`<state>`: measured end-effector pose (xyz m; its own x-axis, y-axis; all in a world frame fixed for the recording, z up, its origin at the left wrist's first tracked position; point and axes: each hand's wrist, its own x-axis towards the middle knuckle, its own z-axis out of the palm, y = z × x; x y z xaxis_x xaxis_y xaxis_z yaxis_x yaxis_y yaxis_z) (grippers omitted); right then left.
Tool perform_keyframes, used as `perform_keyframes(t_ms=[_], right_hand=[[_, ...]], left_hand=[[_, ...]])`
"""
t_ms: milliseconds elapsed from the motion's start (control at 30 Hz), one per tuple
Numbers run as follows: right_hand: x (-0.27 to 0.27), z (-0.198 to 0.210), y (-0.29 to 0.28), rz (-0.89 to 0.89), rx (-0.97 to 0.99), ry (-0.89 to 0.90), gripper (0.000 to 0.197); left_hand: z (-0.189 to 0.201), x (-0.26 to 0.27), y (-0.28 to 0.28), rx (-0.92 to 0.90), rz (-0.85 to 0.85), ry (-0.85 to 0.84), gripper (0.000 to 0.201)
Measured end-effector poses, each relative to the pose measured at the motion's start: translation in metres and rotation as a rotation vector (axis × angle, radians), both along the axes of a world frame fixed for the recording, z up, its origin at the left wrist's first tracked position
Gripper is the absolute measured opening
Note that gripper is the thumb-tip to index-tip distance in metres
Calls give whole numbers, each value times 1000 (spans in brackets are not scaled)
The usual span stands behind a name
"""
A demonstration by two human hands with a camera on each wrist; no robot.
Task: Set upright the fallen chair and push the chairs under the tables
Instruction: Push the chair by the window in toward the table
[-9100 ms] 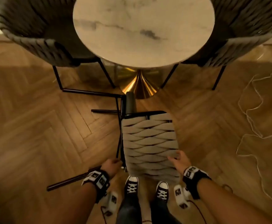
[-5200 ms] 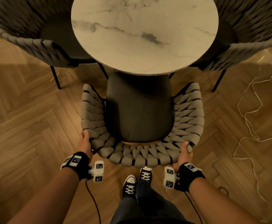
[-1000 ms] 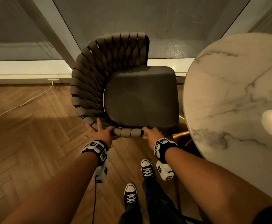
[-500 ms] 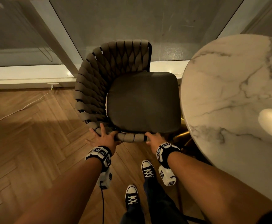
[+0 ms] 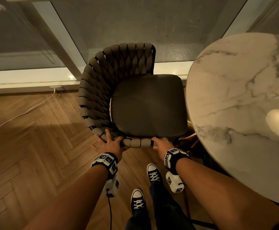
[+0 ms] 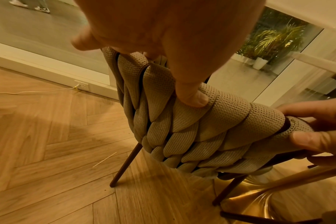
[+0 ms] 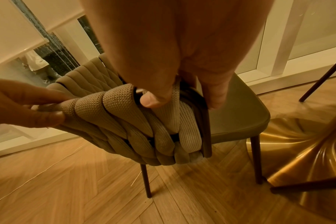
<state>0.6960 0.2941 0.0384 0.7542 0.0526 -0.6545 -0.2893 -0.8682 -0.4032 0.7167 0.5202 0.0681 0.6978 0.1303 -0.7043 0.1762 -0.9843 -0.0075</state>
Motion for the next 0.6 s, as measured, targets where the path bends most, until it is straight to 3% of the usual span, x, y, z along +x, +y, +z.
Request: perform_keyframes(t_ms=[600], right_hand=[[-18, -6, 0, -87, 40, 0, 44]], left_hand=[[-5, -17, 18, -118, -25, -84, 45]])
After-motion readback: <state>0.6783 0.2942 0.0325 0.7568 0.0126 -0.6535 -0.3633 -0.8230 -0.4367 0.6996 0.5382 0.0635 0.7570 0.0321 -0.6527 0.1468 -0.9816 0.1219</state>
